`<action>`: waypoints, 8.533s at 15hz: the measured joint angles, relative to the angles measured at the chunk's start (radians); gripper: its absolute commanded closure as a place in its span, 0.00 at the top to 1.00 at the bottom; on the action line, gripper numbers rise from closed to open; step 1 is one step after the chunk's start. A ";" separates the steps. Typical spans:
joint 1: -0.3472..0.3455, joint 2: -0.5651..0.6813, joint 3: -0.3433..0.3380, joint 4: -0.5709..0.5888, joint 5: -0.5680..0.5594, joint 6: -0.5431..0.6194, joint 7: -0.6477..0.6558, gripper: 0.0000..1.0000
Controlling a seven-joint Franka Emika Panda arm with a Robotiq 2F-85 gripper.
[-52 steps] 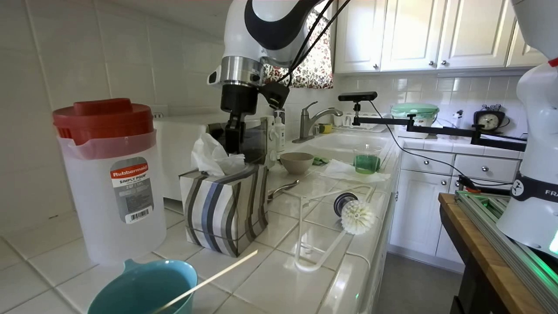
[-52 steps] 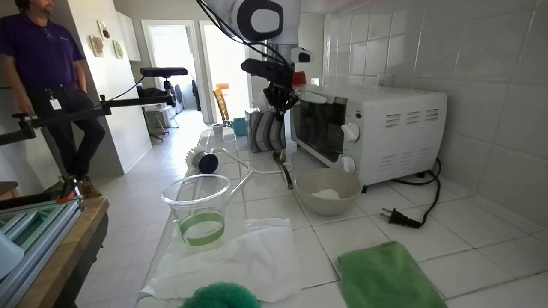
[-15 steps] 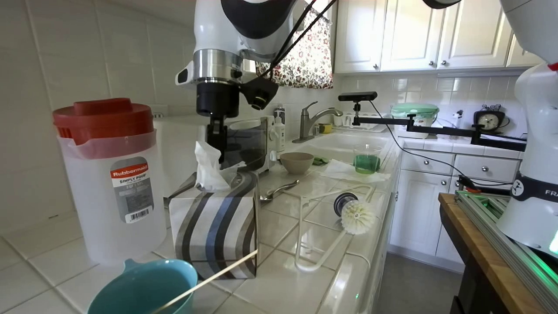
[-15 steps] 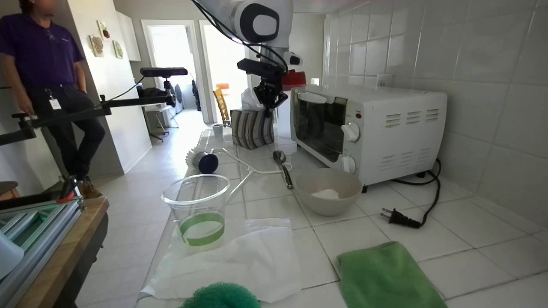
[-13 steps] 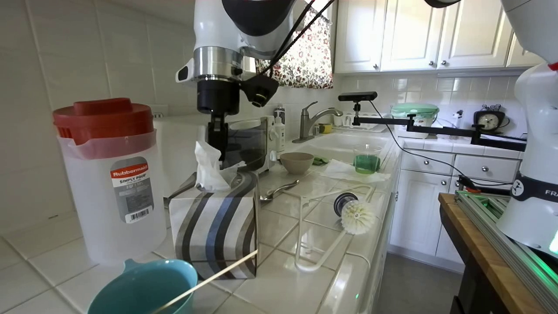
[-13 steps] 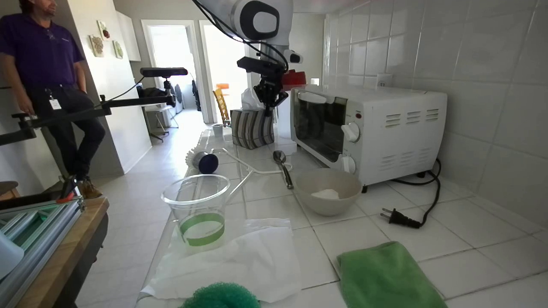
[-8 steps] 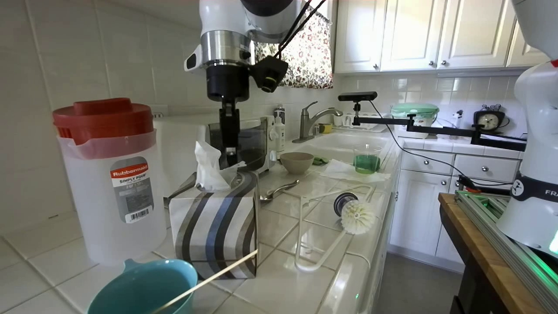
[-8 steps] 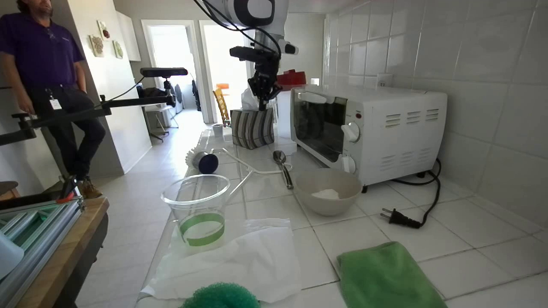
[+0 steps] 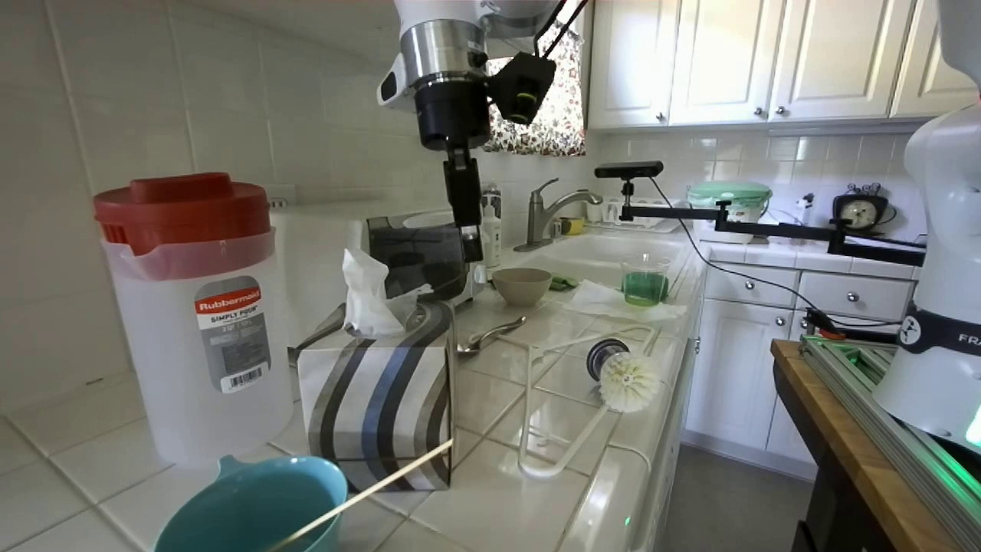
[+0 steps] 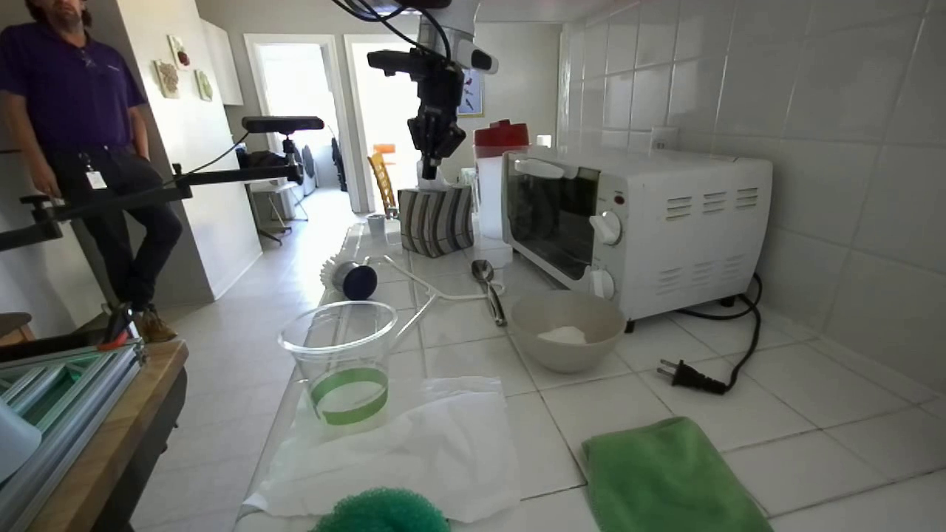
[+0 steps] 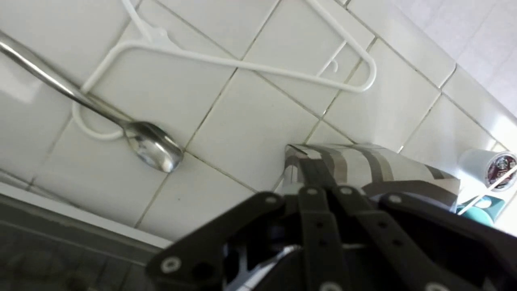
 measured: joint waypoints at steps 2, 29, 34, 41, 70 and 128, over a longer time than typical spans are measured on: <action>-0.001 -0.038 -0.012 -0.043 0.000 0.003 0.021 0.08; 0.091 -0.056 -0.027 -0.126 0.017 0.053 0.511 1.00; 0.056 -0.193 -0.070 -0.278 0.058 0.135 0.645 1.00; 0.027 -0.270 -0.078 -0.366 0.046 0.150 0.669 1.00; -0.080 -0.221 -0.193 -0.354 0.047 0.521 1.316 1.00; -0.115 -0.199 -0.239 -0.426 0.030 0.744 1.415 1.00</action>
